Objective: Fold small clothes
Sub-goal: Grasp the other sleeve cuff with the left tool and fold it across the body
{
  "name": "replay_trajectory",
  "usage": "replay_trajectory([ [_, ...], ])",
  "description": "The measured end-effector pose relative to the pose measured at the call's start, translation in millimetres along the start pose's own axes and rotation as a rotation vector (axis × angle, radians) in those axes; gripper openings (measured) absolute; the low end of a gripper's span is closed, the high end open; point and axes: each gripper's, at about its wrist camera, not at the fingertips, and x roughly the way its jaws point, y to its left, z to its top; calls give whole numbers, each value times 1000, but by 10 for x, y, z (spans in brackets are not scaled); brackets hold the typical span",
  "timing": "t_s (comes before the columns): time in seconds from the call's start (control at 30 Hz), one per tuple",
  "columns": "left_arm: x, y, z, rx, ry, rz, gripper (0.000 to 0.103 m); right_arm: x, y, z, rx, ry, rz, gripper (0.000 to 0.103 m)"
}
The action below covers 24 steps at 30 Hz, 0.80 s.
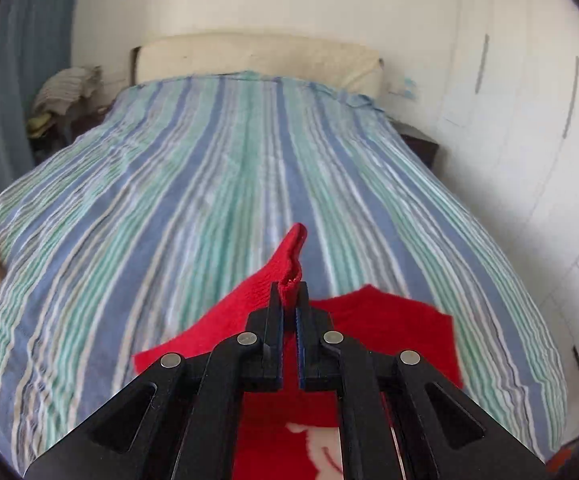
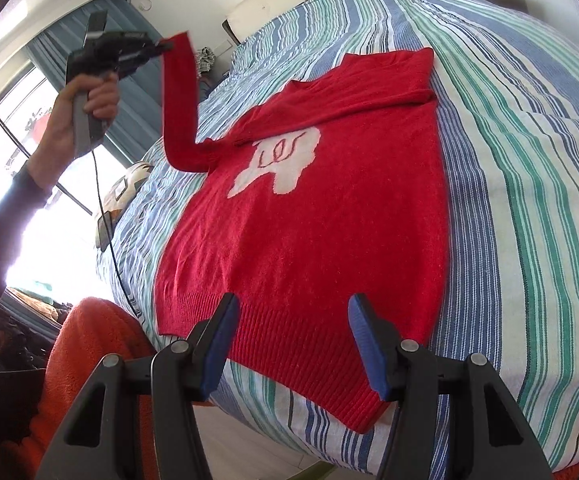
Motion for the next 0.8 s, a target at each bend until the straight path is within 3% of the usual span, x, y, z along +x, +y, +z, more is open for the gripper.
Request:
replay_trajectory([
  [0.03,100,-249,-42,42,22,-35,9,-6,-11,-1,3,0,0,57],
  [0.1,358,-651,-219,110,110,-79,33,-23,-50,4,11,-2,-1,57],
  [0.13,472,-790,-343,135,159,-70,66,-35,-64,4,16,-5,-1,57],
  [0.17,546,-884,-464,159,189,-49,76,-51,-79,8,22,-9,1,57],
  [0.23,537,-925,-661,180,198,-39,76,-83,-114,18,34,-20,3,57],
  [0.33,386,-601,-894,104,209,-59,79,-135,-181,23,58,-34,13,57],
  [0.57,191,773,-1637,-139,276,161,80,-83,-383,48,157,-30,41,57],
  [0.67,166,969,-1892,-127,294,171,80,-45,-375,46,161,-25,35,57],
  [0.8,293,875,-2000,-50,311,178,80,-9,-299,38,126,-14,8,57],
])
